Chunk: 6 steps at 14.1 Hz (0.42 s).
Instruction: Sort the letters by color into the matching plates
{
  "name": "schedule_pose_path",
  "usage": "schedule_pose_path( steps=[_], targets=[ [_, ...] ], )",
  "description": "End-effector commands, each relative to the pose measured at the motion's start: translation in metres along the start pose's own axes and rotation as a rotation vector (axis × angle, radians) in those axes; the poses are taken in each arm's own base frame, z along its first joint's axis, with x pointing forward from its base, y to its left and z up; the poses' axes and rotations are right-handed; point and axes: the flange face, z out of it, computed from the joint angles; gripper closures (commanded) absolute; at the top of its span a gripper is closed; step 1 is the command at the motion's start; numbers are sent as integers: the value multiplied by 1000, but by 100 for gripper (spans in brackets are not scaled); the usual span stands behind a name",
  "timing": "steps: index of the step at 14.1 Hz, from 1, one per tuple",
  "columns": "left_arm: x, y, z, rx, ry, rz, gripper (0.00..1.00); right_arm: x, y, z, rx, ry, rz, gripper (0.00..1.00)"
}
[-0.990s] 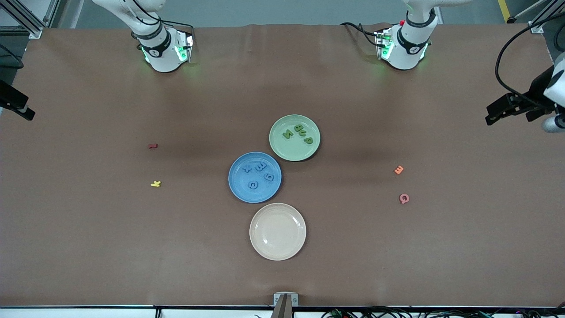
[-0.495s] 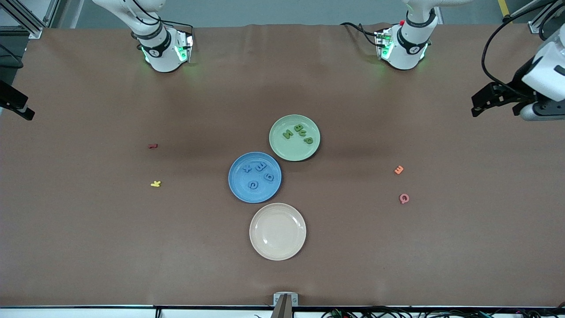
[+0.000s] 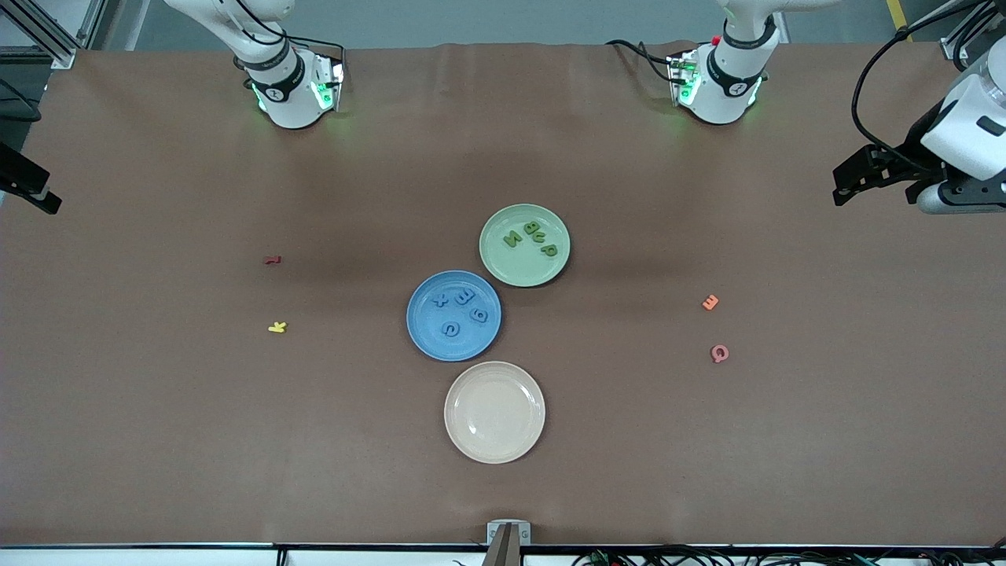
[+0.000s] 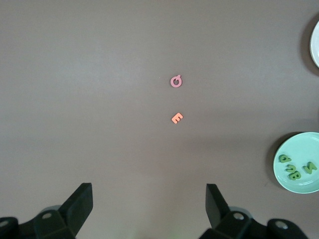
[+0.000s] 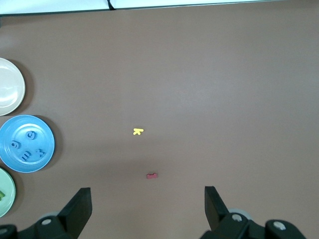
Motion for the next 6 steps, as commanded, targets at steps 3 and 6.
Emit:
schedule_pose_path(
  steps=[3,6],
  targets=[
    [-6,0,-16,-18,-2,-37,0,0,4,-6,-7,6,-2,0],
    [-5,-3,-20,-18,7,-50,0,0,4,-6,-7,6,-1,0]
  ],
)
